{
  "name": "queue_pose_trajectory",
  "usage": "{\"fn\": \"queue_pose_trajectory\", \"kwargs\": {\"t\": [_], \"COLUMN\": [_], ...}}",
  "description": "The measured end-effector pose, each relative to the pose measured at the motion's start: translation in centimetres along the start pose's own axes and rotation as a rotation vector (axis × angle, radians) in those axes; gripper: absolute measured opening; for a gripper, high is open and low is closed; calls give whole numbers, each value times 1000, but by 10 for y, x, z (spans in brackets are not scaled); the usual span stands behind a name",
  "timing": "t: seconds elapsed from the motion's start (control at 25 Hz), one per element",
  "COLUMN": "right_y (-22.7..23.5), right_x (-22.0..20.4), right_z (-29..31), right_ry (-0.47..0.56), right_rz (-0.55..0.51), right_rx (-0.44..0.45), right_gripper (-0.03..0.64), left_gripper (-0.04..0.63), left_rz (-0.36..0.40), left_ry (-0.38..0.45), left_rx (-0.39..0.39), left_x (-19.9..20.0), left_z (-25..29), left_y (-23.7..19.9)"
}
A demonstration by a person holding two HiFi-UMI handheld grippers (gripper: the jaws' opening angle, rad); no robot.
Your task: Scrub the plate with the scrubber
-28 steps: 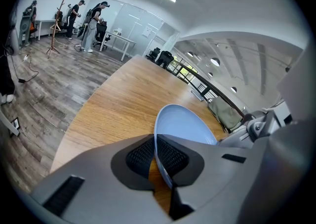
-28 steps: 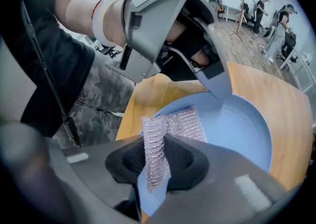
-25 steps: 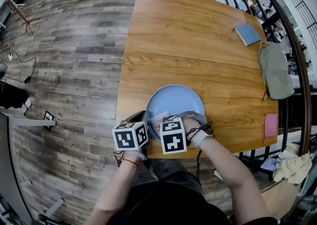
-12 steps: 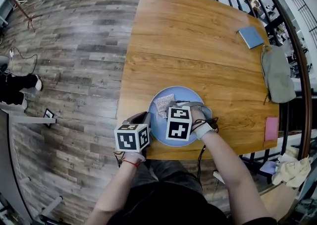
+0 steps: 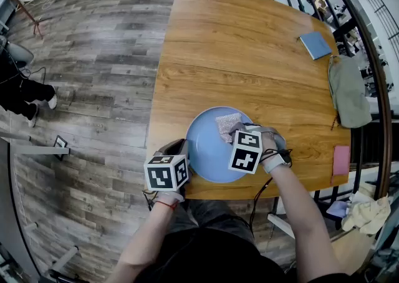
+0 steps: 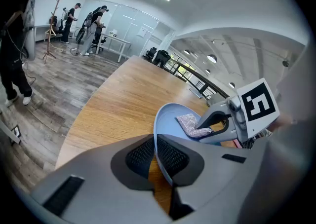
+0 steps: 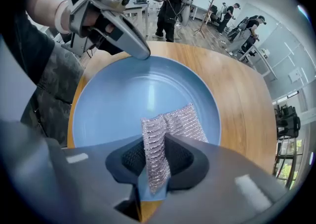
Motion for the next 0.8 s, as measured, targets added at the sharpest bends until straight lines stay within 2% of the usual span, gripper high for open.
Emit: {"fn": "queue_pose_trajectory", "kwargs": {"t": [0.24, 0.44, 0.8], "right_y": [-24, -49, -93], "right_x": [-29, -38, -22], "right_z": [-3, -4, -4], "right_ry": [-31, -14, -3], "right_rz": [41, 99, 154], "right_rx": [38, 93, 295], "right_gripper": [92, 94, 92], "left_gripper": [17, 16, 12], "left_rz": [-7, -11, -18], "left_ry": [7, 16, 22], "left_rx": [9, 17, 29], "left_x": [0, 0, 1], "left_z": [1, 2, 3], "left_y": [0, -1, 3]}}
Point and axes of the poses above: the fingertips, and each gripper's own axes: z forward along the fingers, y to its right, x out of its top, the point moved 3 cm from there along -z, backward along the fingers, and after that the axes turned 9 degrees about x, right-handed, at the moved point
